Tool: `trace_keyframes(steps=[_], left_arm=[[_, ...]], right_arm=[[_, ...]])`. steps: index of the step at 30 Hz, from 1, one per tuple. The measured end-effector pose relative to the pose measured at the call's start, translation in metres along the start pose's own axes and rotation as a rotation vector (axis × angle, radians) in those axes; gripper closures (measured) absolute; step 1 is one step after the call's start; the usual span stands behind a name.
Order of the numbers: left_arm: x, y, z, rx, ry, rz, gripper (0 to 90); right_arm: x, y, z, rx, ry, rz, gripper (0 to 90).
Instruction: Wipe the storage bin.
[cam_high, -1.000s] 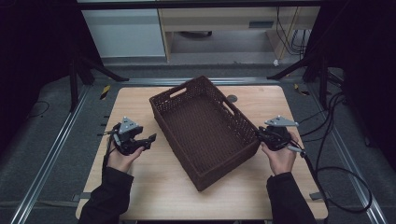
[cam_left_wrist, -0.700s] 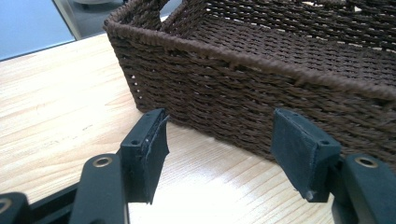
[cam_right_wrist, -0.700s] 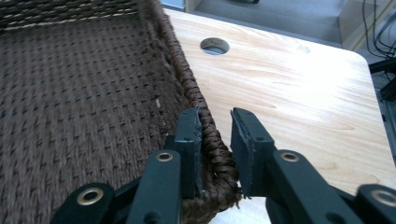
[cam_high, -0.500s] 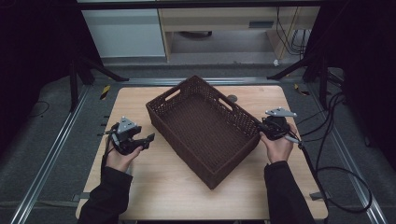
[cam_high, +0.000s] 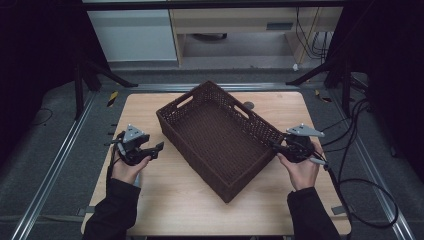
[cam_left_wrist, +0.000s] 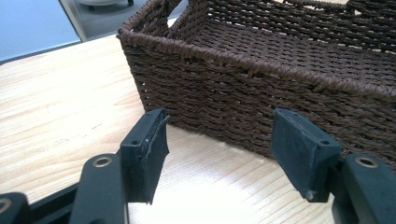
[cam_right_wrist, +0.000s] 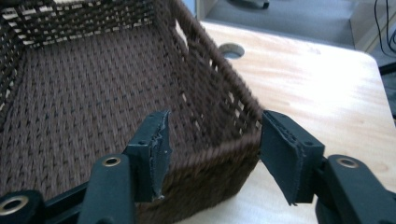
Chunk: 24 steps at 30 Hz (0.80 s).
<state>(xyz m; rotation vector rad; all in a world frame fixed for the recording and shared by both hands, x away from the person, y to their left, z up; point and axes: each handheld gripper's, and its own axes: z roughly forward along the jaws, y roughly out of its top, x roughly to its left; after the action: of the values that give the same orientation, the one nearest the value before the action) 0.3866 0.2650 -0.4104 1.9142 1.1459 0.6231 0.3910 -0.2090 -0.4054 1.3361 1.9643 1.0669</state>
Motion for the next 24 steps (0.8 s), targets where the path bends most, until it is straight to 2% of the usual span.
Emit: trace_keyframes(steps=[2,5,8,13,17,24], left_arm=[[0.001,0.0,-0.001,0.001,0.002,0.0,35.4],[0.001,0.0,-0.001,0.0,0.001,0.001,35.4],[0.0,0.0,-0.001,0.0,0.001,0.003,35.3],[0.0,0.0,0.0,-0.002,0.001,0.002,35.4],[0.001,0.001,-0.002,-0.012,0.002,-0.001,35.4],[0.002,0.003,-0.005,-0.02,0.008,0.002,35.4]], right_arm=[[0.003,-0.004,-0.001,0.018,0.0,0.008,41.3],[0.005,-0.008,-0.002,0.005,0.0,0.036,40.8],[0.006,-0.009,-0.003,-0.001,-0.005,0.038,41.1],[0.012,-0.01,-0.004,0.004,0.017,0.046,40.5],[0.011,-0.012,0.002,-0.002,0.03,0.06,42.3],[0.004,-0.007,0.012,-0.008,0.0,0.042,44.7]])
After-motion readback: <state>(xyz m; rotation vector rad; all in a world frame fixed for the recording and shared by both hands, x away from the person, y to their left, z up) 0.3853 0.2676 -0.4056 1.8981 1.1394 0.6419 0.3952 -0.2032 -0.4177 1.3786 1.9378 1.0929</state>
